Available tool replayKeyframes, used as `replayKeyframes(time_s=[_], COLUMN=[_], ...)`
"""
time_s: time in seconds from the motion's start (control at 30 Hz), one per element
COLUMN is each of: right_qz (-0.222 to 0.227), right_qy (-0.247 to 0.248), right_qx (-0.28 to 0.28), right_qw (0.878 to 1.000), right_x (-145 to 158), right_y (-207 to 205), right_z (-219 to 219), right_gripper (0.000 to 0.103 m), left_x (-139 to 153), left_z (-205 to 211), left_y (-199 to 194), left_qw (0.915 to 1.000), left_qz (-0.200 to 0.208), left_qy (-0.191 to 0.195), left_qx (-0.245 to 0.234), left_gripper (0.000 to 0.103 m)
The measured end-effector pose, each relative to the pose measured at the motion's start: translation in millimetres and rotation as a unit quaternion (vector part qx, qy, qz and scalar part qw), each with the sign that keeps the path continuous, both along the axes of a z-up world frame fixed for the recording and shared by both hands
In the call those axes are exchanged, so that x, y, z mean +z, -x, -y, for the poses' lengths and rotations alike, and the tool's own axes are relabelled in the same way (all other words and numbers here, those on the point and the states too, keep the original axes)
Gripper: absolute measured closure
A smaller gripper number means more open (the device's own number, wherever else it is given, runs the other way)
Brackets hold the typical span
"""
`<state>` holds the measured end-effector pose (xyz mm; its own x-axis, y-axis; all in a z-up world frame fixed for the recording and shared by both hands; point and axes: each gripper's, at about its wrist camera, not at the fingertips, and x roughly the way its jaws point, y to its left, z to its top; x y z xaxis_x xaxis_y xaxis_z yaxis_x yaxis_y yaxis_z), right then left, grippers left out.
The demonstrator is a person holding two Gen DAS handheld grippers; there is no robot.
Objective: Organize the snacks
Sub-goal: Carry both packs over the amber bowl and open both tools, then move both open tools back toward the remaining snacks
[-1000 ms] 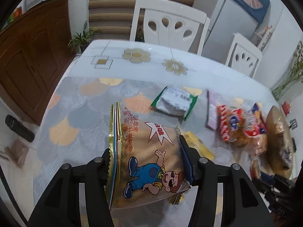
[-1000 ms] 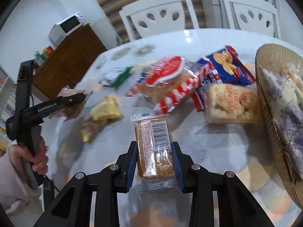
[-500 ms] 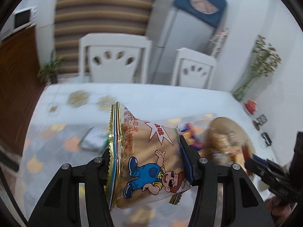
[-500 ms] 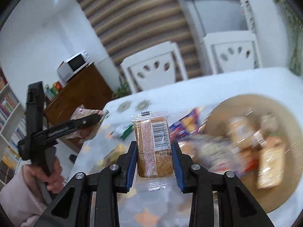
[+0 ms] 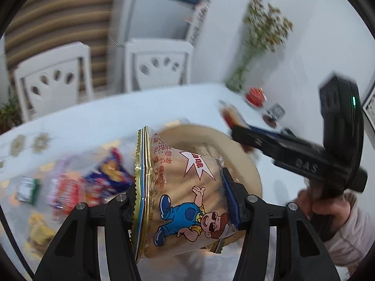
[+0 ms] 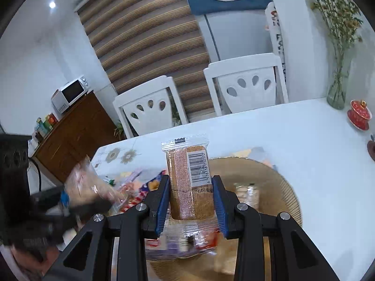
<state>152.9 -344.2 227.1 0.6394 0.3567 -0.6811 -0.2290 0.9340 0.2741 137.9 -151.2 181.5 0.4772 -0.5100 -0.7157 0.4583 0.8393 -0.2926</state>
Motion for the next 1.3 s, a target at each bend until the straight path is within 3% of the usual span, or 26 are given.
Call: replayKeyframes(time_s=[0.03, 0.07, 0.1, 0.13, 0.33, 0.57, 0.93, 1.3], right_qz=[-0.013, -0.033, -0.052, -0.062, -0.07, -0.065, -0.033, -0.024], right_qy=[0.001, 0.006, 0.008, 0.005, -0.04, -0.066, -0.051, -0.076], right_qx=[0.008, 0.014, 0.017, 0.017, -0.021, -0.046, -0.007, 0.016], right_qw=[1.0, 0.999, 0.998, 0.998, 0.997, 0.995, 0.998, 0.997], right_x=[-4, -12, -19, -24, -31, -20, 6, 10], right_y=[-3, -9, -14, -16, -10, -6, -3, 10], right_z=[3, 6, 8, 11, 43, 42, -51, -144], right_gripper=[0.061, 0.038, 0.027, 0.019, 0.019, 0.019, 0.019, 0.018], left_x=[-8, -16, -25, -31, -42, -36, -18, -21], left_z=[10, 19, 28, 33, 31, -2, -94, -216], left_y=[-2, -4, -8, -9, -6, -3, -11, -8], left_qw=[0.9999, 0.9994, 0.9983, 0.9973, 0.9959, 0.9958, 0.9927, 0.9752], left_qz=[-0.014, -0.031, -0.051, -0.065, -0.086, -0.082, -0.061, -0.069], left_qy=[-0.006, -0.014, -0.028, -0.034, -0.029, -0.035, -0.041, -0.043], left_qx=[-0.005, -0.008, -0.005, -0.004, -0.004, 0.019, 0.096, 0.205], left_gripper=[0.033, 0.024, 0.016, 0.016, 0.016, 0.016, 0.015, 0.015])
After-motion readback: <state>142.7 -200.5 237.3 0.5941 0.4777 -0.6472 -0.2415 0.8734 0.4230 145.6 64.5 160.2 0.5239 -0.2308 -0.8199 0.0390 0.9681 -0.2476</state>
